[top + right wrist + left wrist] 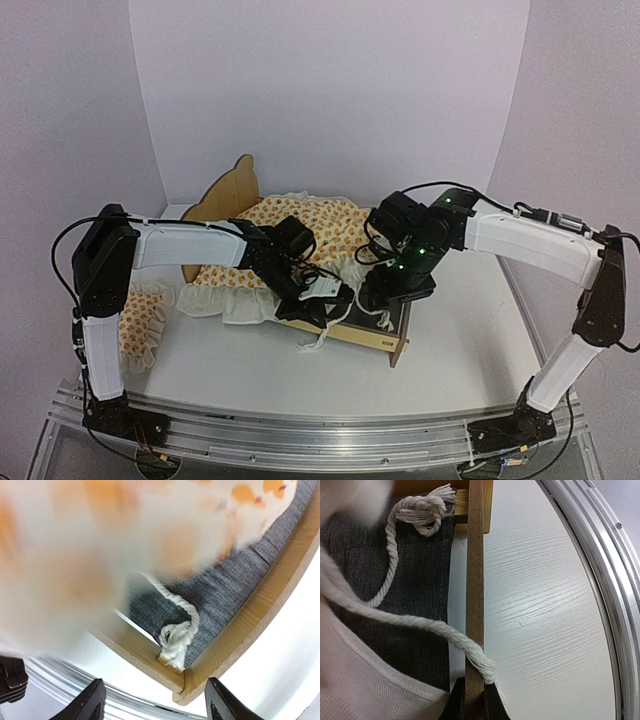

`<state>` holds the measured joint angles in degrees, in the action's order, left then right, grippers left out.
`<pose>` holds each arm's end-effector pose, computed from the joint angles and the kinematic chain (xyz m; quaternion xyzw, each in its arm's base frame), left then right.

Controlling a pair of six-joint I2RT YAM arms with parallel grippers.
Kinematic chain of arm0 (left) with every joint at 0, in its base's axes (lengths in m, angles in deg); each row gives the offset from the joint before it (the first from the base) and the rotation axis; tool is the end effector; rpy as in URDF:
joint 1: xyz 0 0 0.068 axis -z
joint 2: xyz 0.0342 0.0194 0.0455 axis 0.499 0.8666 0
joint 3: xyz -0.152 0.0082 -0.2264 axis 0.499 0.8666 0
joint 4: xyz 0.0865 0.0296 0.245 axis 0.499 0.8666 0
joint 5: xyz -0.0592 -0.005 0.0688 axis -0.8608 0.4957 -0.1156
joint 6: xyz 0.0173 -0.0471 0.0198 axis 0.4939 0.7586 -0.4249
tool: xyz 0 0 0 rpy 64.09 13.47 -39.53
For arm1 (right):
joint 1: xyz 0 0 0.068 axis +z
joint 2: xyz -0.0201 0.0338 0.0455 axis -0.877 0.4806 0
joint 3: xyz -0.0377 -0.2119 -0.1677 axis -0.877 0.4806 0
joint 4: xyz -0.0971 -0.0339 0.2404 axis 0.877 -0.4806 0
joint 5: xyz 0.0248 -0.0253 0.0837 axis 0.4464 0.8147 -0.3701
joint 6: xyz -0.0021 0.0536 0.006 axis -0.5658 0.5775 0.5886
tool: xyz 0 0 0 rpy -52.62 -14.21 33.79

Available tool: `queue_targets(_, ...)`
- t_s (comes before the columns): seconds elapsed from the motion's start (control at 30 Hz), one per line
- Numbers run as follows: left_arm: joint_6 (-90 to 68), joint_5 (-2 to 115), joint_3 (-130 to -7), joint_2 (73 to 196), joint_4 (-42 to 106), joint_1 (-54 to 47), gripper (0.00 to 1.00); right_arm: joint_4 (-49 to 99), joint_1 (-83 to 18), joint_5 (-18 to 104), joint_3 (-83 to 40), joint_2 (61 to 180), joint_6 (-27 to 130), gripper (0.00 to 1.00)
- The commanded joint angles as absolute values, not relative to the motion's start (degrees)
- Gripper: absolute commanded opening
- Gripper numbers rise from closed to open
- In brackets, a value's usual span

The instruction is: Set up the pet bed

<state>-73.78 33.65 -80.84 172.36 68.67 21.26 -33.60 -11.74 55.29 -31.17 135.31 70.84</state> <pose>0.2454 -0.3343 0.1957 0.7709 0.5379 -0.2597 0.2212 0.2210 0.2548 0.2890 -0.1942 0.9638 0.0777 0.1650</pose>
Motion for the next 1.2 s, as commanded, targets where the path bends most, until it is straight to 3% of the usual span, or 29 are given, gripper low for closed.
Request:
queue_targets(0.0, -72.87, 32.74, -81.25, 172.32, 66.70, 21.74, 0.00, -31.76, -12.00, 53.46, -29.72, 135.49, 72.22, 0.61)
queue_targets(0.4, -72.61, 33.12, -80.72, 172.27, 66.11, 21.78, 0.00, -31.39, -13.08, 61.41, -28.75, 144.55, 73.62, 0.42)
queue_targets(0.43, -72.61, 33.21, -80.76, 172.38, 66.03, 21.81, 0.00, -31.31, -13.07, 60.59, -28.71, 145.24, 73.25, 0.37)
queue_targets(0.53, -72.38, 33.27, -81.01, 172.40, 65.92, 21.78, 0.00, -31.09, -13.04, 57.08, -29.12, 146.56, 72.66, 0.04)
queue_targets(0.57, -72.22, 33.24, -81.05, 172.41, 65.89, 21.78, 0.00, -31.08, -13.08, 54.82, -29.35, 146.65, 72.16, 0.00)
queue_targets(0.83, -70.82, 34.58, -81.04, 172.70, 64.43, 21.74, 0.00, -30.77, -12.51, 28.95, -27.33, 147.32, 63.90, 0.00)
queue_targets(1.17, -68.77, 34.95, -81.24, 173.39, 63.72, 21.77, 0.00, -31.80, -13.41, 24.73, -33.11, 165.52, 54.33, 0.00)
